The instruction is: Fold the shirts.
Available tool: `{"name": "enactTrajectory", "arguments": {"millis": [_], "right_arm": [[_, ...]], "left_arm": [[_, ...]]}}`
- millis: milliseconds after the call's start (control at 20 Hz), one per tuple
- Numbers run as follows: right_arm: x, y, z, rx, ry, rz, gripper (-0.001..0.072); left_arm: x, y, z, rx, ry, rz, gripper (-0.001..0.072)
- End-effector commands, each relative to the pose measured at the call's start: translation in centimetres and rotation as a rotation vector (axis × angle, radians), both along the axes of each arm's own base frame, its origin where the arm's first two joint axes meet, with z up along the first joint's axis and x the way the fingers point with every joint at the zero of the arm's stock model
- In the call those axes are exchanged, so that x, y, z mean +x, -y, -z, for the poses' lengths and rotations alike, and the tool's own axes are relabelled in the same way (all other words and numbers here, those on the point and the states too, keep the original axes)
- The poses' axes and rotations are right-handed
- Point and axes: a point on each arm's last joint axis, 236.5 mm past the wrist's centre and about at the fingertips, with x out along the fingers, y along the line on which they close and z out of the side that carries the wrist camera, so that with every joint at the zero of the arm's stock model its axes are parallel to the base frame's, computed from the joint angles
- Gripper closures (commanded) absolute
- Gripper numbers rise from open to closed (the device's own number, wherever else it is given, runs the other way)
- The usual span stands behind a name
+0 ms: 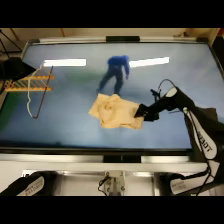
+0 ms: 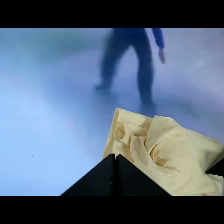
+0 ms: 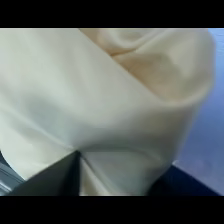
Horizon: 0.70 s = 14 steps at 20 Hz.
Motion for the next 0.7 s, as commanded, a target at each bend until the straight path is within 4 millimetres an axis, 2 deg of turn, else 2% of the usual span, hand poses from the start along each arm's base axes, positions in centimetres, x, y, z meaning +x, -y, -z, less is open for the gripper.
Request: {"name": "enactTrajectory", "arguments": {"millis": [0,50,150,350,450,500,650], "right_arm": [[0.8,-3.2,-0.1,0.082,0.087,-0.055,0.0600],[1.5,-3.6,-1.3,0.105,0.115,-0.060,0.0636],[3.7,-4.0,-5.4,0.123,0.238,-0.112,0.0641],[8.5,-3.6,-17.8,0.089,0.536,-0.147,0.0641],[10.2,-1.2,-22.3,0.012,0.628,-0.115,0.0642],[10.7,0.9,-23.5,-0.039,0.632,-0.080,0.0642],[10.7,6.9,-24.4,-0.089,0.563,0.044,0.0642]], "left_arm": [[0.0,-0.1,0.0,0.000,-0.001,-0.002,0.0674],[0.0,-0.1,0.1,0.000,-0.002,-0.002,0.0674],[0.0,-0.1,0.0,0.000,-0.001,-0.002,0.0674],[0.1,-0.1,0.0,0.000,0.001,-0.003,0.0675],[0.1,-0.1,0.0,0.000,0.000,-0.003,0.0675],[0.1,-0.1,0.1,0.000,0.000,-0.003,0.0674],[0.1,-0.1,0.1,0.000,-0.001,-0.002,0.0674]]}}
